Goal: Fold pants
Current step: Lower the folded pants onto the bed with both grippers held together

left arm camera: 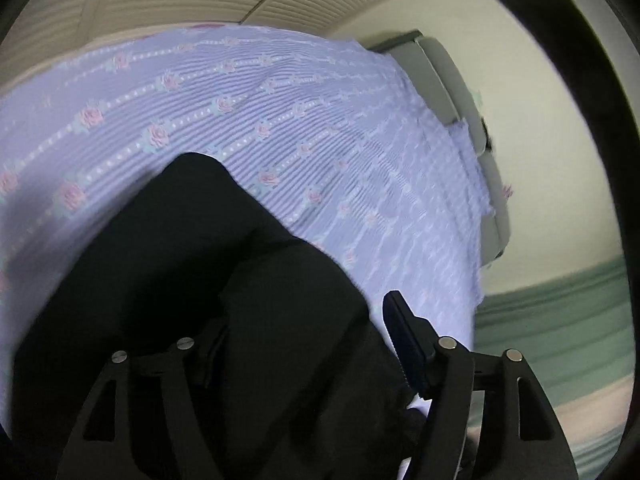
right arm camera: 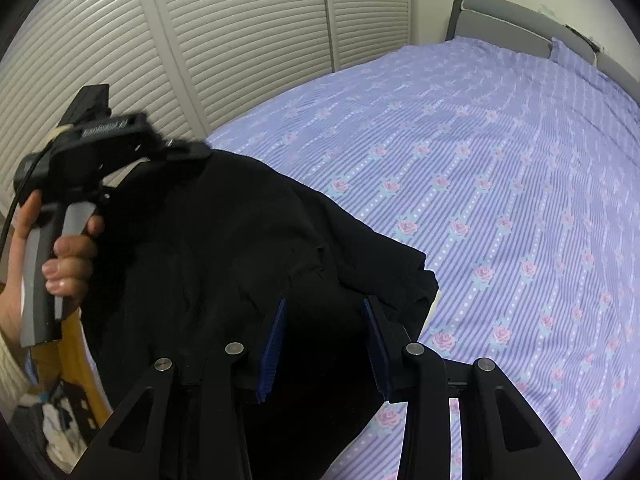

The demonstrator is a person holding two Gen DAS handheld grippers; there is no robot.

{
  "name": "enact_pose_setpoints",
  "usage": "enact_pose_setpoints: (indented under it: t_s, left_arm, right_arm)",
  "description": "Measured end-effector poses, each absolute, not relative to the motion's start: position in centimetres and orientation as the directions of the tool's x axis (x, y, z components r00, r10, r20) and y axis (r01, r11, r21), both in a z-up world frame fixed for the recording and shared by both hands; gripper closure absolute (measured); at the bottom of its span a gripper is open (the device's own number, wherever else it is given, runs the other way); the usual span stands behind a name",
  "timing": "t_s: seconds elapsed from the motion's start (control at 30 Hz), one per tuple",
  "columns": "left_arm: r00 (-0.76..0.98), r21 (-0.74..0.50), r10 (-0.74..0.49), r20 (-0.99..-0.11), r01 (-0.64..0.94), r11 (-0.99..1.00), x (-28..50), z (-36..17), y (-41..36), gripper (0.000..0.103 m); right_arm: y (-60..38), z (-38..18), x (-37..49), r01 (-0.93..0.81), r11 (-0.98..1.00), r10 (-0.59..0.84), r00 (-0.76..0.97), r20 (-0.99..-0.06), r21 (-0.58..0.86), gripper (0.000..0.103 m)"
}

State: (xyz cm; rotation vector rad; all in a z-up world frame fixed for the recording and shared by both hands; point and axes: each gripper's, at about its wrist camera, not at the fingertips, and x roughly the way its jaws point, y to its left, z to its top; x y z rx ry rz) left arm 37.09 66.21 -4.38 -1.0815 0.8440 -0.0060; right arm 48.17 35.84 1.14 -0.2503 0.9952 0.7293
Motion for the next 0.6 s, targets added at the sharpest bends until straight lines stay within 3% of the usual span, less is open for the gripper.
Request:
enact_pose_setpoints:
  t_s: [0.07, 0.13, 0.23, 0.33, 0.4, 0.5, 0.57, 0.6]
  left_arm:
    - [0.704, -0.803, -0.421, -0.573, -0.379, 0.460, 37.3, -4.5, 66.2, 0.039]
    - [0.707, -0.815, -0.431, -0.561, -0.380, 0.438, 37.0, -4.3, 66.6, 0.073]
    - [0.724, -0.822, -0.437, -0.533, -0.322, 0.469, 36.2, -3.2, 66.7, 0.088]
    - [0.750, -0.752, -0.373, -0.546, -0.244, 0.612, 34.8, -0.5, 66.1, 0.088]
    - [0.749, -0.570, -0.241, -0.616, -0.213, 0.794, 33.6, 1.8, 65.0, 0.088]
    - [0.652, -0.271, 0.002, -0.758, -0.316, 0.909, 34.5, 0.9, 64.6, 0.083]
    - [0.573, -0.133, 0.091, -0.814, -0.337, 0.932, 35.2, -0.7, 64.1, 0.078]
    - [0.544, -0.071, 0.135, -0.828, -0.341, 0.937, 35.5, -1.2, 63.5, 0.069]
  right_arm:
    - [35.9, 1.3, 48.7, -0.657, 0.740, 0.449, 0.323, -0.833, 0.144, 0.063]
    - [36.1, 1.7, 49.0, -0.659, 0.738, 0.455, 0.329, -0.827, 0.144, 0.063]
    - [36.5, 2.4, 49.1, -0.675, 0.725, 0.472, 0.344, -0.812, 0.136, 0.063]
    - [36.4, 2.7, 49.1, -0.688, 0.709, 0.503, 0.342, -0.794, 0.153, 0.063]
    - [36.1, 2.7, 49.3, -0.685, 0.712, 0.507, 0.349, -0.789, 0.155, 0.063]
    - [36.0, 2.3, 50.1, -0.671, 0.722, 0.513, 0.354, -0.782, 0.170, 0.063]
    - [36.8, 1.9, 50.4, -0.668, 0.725, 0.506, 0.350, -0.788, 0.168, 0.063]
    - [37.4, 1.8, 50.3, -0.678, 0.721, 0.489, 0.354, -0.797, 0.141, 0.063]
